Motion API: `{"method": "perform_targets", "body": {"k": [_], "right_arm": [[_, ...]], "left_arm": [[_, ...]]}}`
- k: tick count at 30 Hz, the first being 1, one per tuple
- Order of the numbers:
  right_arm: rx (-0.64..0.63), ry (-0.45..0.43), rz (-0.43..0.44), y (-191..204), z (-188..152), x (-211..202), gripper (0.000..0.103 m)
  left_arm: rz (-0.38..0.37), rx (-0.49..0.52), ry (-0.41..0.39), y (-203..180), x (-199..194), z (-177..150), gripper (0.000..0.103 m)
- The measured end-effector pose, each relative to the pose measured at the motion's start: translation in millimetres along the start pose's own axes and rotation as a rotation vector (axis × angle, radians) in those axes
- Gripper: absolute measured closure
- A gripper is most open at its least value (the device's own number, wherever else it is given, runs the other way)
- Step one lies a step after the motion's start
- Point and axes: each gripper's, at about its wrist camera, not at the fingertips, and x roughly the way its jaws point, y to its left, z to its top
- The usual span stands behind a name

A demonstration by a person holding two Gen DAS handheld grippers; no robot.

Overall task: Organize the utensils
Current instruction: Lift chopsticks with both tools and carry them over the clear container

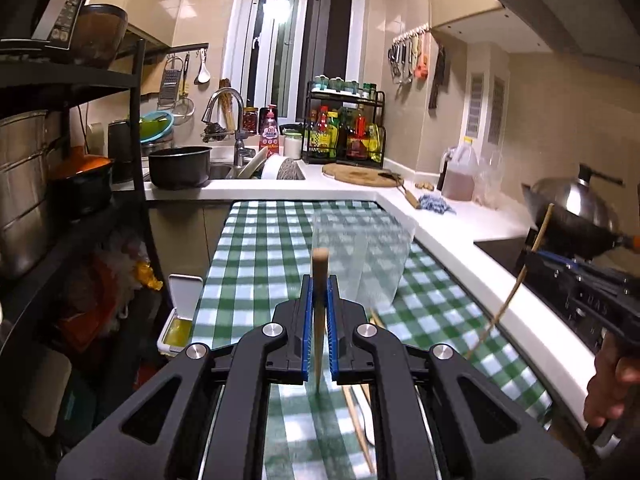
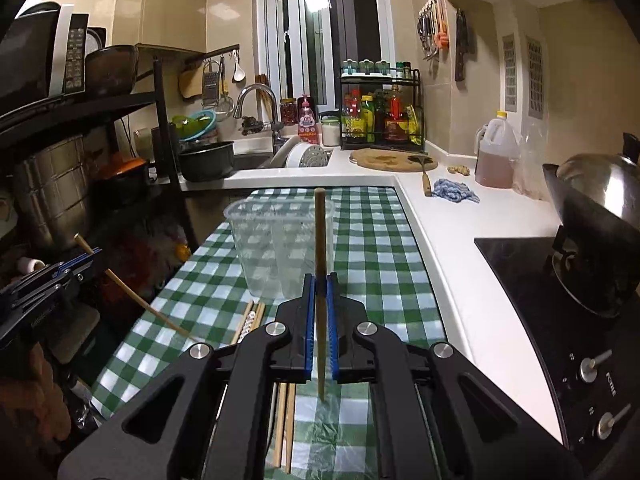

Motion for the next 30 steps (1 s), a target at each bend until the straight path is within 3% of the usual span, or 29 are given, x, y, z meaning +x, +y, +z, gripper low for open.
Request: {"method": "perform_targets", "body": {"k": [14, 24, 30], "right_arm": [[0.014, -0.009, 0.017, 10, 72, 17, 0.097], [-0.005, -0.066, 0.016, 14, 160, 29, 0.097], [-0.007, -0.12, 0.016, 22, 196, 44, 0.097]], "left_arm": [[-0.018, -0.03, 0.069, 15, 33, 87, 0.097], [-0.07, -0.012, 0.025, 10, 50, 164, 0.097], [-0.12, -0.053, -0.074, 17, 58, 188, 0.097]]}}
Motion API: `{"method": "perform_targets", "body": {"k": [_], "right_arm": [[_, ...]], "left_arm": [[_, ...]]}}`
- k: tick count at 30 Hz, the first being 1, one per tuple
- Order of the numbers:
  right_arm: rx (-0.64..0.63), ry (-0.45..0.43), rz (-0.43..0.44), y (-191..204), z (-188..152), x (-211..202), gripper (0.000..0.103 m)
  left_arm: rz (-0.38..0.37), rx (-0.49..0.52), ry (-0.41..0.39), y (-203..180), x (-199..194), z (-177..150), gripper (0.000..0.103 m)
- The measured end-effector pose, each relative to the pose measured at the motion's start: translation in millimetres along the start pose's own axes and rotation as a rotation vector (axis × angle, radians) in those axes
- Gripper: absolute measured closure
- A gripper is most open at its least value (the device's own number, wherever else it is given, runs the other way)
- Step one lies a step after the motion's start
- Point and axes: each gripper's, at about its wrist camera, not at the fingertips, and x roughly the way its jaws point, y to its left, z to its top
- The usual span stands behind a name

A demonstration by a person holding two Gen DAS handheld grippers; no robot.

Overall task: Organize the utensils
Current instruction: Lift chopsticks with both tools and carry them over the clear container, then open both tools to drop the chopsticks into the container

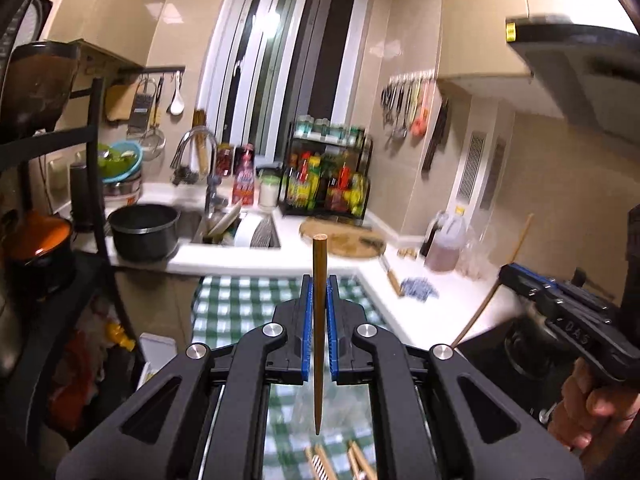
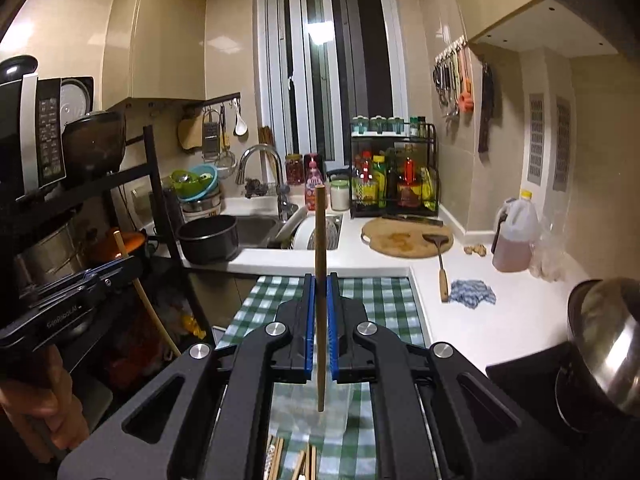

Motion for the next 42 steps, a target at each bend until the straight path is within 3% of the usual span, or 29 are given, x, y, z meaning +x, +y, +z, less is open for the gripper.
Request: {"method": "perform_targets", "body": {"k": [4, 10, 19, 28, 30, 31, 32, 33, 38, 42], "right_arm": [[-0.016, 0.0, 0.006, 8, -2, 22, 0.097], [-0.002, 0.04, 0.014, 7, -28, 59, 0.097], [-0.003, 0.121, 0.011, -2, -64, 102, 0.097], [0.028, 0.215, 0.029, -10, -90, 125, 0.097], [0.021, 0.247, 0.023, -11, -91, 128, 0.091], [0.017, 0.269, 0.0, -12, -91, 129, 0.085], [0.02, 0.279, -0.013, -14, -91, 128, 0.068], [0.023, 0.282, -0.024, -15, -91, 127, 0.064], [-0.005, 0.232, -0.058, -21, -87, 95, 0.064], [-0.035, 0.16, -0.058, -20, -88, 59, 0.064]], "left_arm": [[-0.046, -0.044, -0.056, 4, 16, -2, 0.097], [-0.044, -0.011, -0.051, -3, 45, -17, 0.097], [-0.034, -0.025, 0.084, 12, 98, -51, 0.097], [-0.04, -0.036, 0.171, 15, 118, -74, 0.097], [-0.044, -0.025, 0.187, 12, 121, -75, 0.094], [-0.043, -0.016, 0.19, 10, 122, -75, 0.085], [-0.031, -0.01, 0.174, 9, 117, -73, 0.077], [-0.028, -0.008, 0.152, 9, 112, -71, 0.067], [-0.029, -0.015, 0.066, 8, 81, -56, 0.066], [-0.015, -0.003, 0.042, 5, 66, -54, 0.066]]}}
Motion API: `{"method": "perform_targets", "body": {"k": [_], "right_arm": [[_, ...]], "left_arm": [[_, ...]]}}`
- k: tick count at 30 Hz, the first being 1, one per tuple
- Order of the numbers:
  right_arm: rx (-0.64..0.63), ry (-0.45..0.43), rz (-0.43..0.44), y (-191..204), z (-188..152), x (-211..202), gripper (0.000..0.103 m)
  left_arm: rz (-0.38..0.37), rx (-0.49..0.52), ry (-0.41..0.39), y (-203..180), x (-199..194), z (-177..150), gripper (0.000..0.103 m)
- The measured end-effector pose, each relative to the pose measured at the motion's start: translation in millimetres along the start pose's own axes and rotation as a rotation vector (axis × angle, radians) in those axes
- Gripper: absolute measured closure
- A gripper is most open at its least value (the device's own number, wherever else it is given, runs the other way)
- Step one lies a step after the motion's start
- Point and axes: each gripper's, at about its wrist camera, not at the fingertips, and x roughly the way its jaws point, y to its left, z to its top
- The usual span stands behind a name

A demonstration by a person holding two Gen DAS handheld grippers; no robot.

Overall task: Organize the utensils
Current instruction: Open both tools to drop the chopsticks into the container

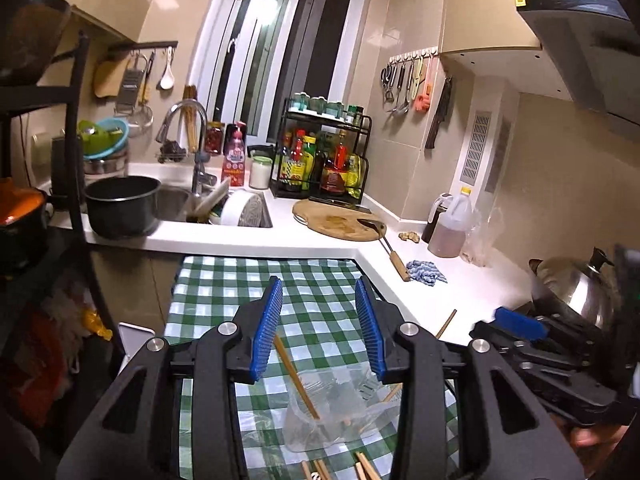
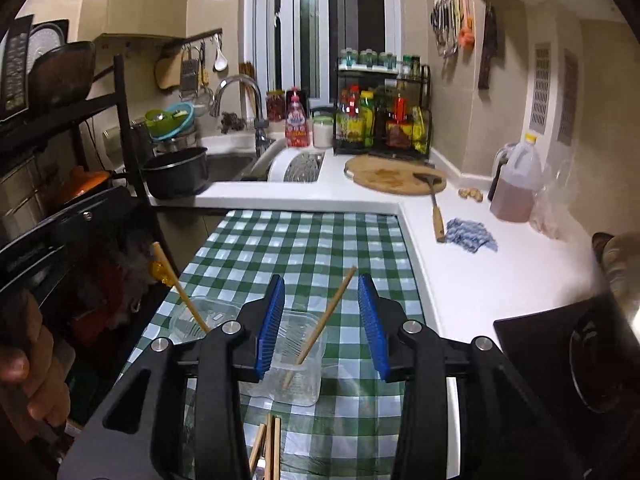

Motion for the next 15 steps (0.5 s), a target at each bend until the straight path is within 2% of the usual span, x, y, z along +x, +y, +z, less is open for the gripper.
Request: {"method": "perform_targets", "body": {"k": [6, 11, 13, 15], "right_arm": [[0.006, -0.079, 0.019, -4, -20, -42, 0.064], [-0.019, -0.108, 0.03, -1, -44, -65, 0.065], [-0.023, -0.104, 0.051, -1, -57, -69, 0.069], [-0.019, -0.083, 0.083, -1, -70, -70, 0.088]], "left_arm": [[0.025, 0.027, -0.013, -7, -21, -11, 0.066], [0.047, 0.041, -0.007, -8, -31, -23, 0.066], [0.055, 0.054, -0.005, -10, -35, -29, 0.068], [0.06, 0.062, -0.004, -12, -39, -33, 0.07]]}}
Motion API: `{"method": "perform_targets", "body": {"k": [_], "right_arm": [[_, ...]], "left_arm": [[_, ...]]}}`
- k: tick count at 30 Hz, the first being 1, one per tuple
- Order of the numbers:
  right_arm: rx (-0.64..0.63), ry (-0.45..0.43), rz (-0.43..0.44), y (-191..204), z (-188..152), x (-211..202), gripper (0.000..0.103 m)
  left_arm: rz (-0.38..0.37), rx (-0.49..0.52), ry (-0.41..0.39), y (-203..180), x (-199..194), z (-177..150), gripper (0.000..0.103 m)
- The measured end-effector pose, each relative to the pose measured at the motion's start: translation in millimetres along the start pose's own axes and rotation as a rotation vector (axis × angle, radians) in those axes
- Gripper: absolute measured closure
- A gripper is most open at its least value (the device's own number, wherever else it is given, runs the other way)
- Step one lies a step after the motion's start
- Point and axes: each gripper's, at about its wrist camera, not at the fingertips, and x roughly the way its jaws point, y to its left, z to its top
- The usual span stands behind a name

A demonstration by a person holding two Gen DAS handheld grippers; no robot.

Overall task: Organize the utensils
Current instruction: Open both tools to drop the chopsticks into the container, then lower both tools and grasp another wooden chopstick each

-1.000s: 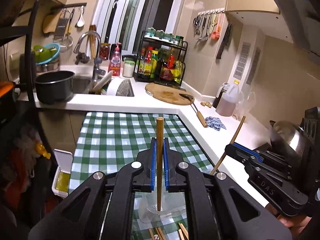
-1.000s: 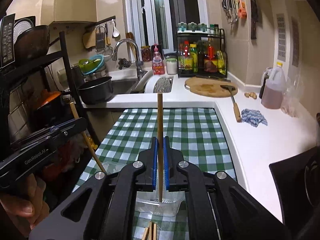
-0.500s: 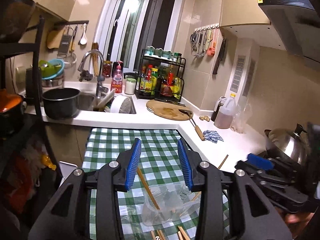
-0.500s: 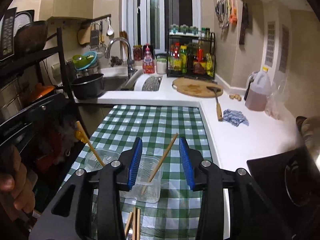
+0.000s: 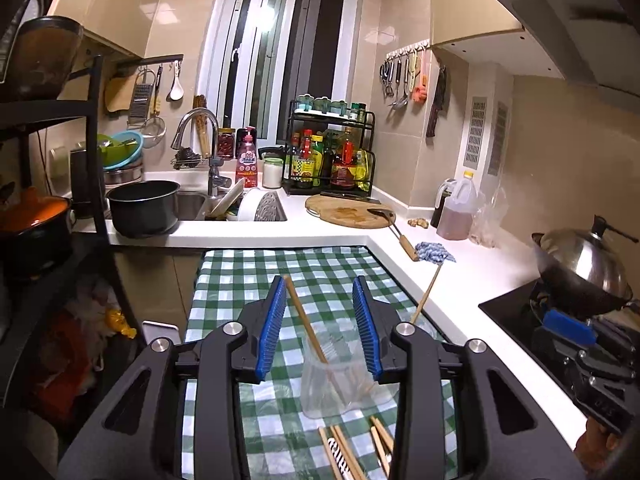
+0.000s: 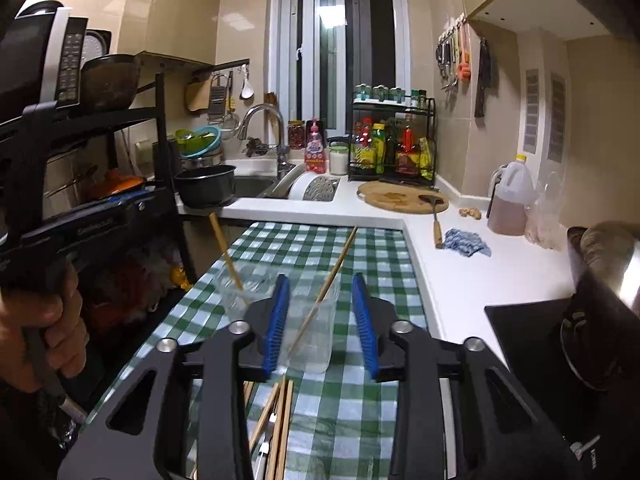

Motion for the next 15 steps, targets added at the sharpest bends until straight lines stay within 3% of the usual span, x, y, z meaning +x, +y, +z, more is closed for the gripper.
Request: {"method": "perform_targets", "body": {"k": [3, 9, 15], "right_arm": [[0.014, 0.039, 0.027, -1, -23, -1, 0.099], [0.073, 0.128, 0.07, 1, -74, -6, 0.098], [0.135, 0.23, 0.092, 1, -123, -9, 0.095]], "left_arm": [[0.0, -0.01, 0.0, -1, -11, -12, 0.072], [0.001, -0.02, 0.015, -6, -36, -49, 0.08], [0.001, -0.035, 0.079, -14, -55, -107, 0.087]]}}
